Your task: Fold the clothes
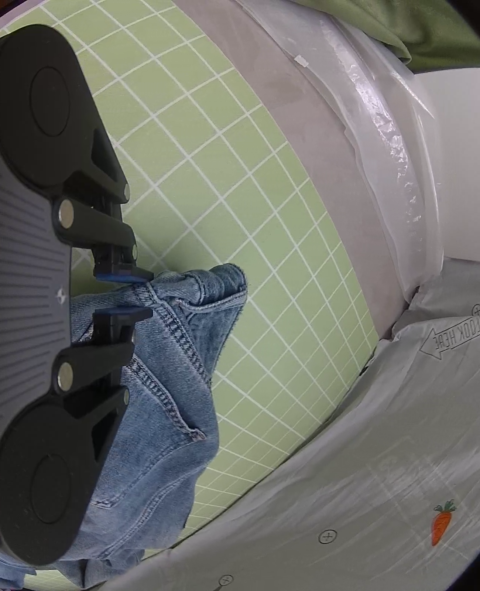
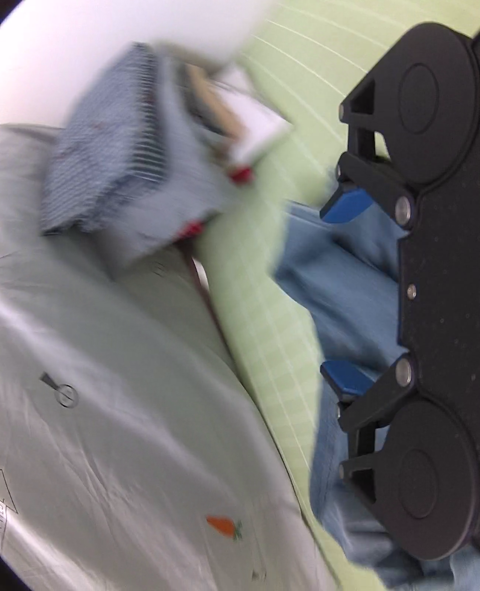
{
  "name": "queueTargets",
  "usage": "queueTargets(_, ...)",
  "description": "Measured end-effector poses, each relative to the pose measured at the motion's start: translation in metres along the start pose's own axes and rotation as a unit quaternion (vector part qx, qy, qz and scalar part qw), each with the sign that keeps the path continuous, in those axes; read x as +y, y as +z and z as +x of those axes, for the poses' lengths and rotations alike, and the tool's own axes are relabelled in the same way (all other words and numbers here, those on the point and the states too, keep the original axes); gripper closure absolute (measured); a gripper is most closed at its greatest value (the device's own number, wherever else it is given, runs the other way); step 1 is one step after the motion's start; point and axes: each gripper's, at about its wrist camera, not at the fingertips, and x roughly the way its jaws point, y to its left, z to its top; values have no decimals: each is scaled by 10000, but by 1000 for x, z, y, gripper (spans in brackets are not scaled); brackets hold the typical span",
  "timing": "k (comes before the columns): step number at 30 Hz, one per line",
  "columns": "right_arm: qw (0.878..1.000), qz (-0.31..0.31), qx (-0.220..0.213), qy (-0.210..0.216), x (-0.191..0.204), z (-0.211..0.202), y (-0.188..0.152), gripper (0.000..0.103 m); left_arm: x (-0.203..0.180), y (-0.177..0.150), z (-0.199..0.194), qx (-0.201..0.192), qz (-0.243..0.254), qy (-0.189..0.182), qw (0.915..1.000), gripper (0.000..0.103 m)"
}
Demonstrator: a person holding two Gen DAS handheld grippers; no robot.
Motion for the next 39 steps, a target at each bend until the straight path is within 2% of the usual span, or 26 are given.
queueTargets(3,9990,-68,335,273,18,10,-24,22,0,1,8,140,-10,47,9999,89)
queueTargets(7,9965,-238,652,473,48,28,-41,28,-4,2,13,220,65,84,9997,89)
queueTargets(11,9938,-265,925,565,62,45,-50,49,-3,2,11,205,89,68,9997,90)
queueTargets(12,9933,-295,978,536,63,47,-52,64,-2,2,9,191,102,51,9998,90)
queueTargets(13,9928,-326,1031,507,64,49,-54,87,-2,1,7,176,151,31,9997,91)
queueTargets(14,9928,-327,1020,537,64,47,-56,97,-3,-1,4,159,238,9,9996,91)
queueTargets(19,9960,-337,609,566,47,10,-59,98,3,-12,-20,-76,355,-177,9992,92)
queueTargets(23,9986,-77,297,433,12,-40,-64,98,5,-27,-39,-166,494,-269,9983,92)
queueTargets(26,9995,111,115,278,-18,-78,-72,98,6,-45,-52,-175,670,-267,9972,91)
queueTargets(31,9995,243,-213,20,-52,-135,-76,99,26,-68,-72,-81,601,-303,9977,91)
queueTargets(34,9990,120,-434,-20,-54,-158,-68,99,41,-73,-84,-79,486,-314,9983,91)
queueTargets(39,9952,-373,-845,311,-14,-155,-37,99,55,-69,-91,-203,187,-334,9991,91)
